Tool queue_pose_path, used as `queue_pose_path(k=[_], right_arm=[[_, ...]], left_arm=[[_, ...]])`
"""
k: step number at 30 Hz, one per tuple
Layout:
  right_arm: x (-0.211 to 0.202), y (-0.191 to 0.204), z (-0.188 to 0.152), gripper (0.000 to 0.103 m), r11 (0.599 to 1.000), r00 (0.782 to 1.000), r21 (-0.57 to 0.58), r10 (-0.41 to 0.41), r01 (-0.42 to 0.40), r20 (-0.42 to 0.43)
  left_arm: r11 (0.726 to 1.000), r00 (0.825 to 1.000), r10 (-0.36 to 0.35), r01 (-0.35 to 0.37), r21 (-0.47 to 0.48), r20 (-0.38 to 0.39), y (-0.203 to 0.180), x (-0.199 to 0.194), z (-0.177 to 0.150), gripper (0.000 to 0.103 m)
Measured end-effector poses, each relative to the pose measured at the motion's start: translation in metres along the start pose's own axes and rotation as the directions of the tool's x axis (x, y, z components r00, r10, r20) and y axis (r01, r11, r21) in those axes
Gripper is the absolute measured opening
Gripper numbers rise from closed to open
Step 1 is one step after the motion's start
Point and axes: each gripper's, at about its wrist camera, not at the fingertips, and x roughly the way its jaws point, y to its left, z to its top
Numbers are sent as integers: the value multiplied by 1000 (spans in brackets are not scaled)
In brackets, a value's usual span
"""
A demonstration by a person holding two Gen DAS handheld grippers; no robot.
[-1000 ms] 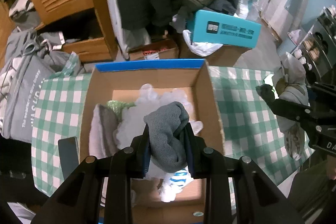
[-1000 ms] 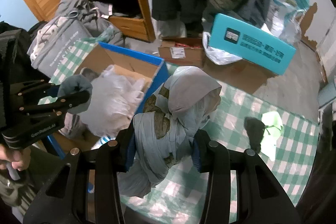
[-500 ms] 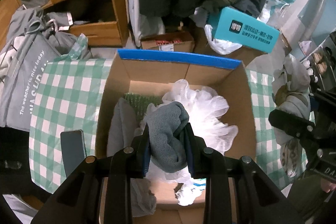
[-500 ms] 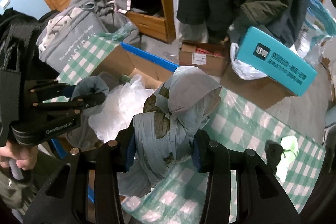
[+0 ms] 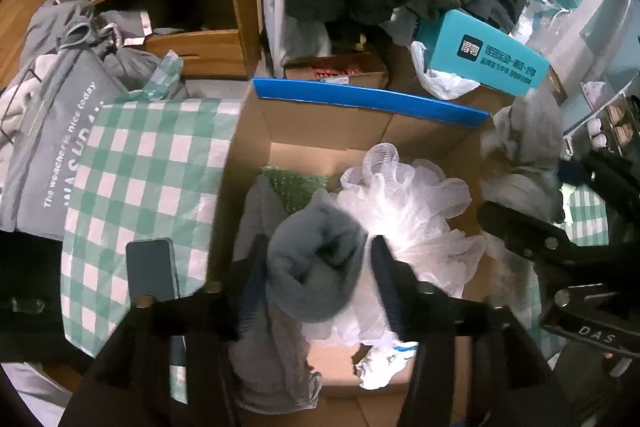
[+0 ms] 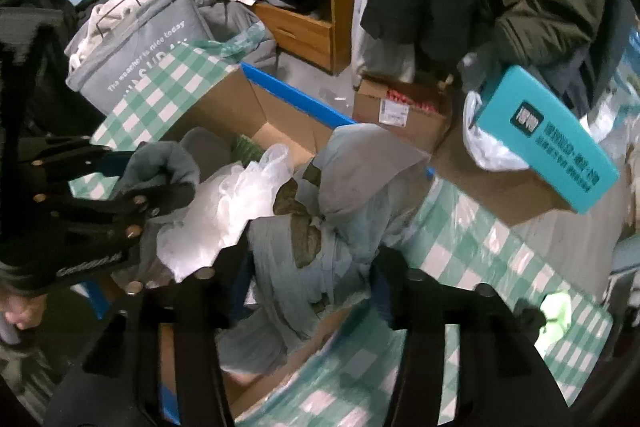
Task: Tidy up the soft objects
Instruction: 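Open both tools to drop the grey sock and white cloth into the box, then move both tools back to the black sock and light-green cloth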
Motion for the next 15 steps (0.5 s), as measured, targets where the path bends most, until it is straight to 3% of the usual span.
queue_pose_path(k=[4,8,15], right_arm=[[-6,5,6,76,999,998,-27,-16,17,55],[-14,4,10,77,1000,997,-20,-8,10,74],[-27,-4,5,78,1000,996,13,-7,5,85]], left_arm=[[1000,1000,6,-6,9,17,2,-8,-2,59],[1000,1000,4,-4,3,28,4,-13,-3,67],[1000,999,-4,2,26,51,-3,-24,-6,72]])
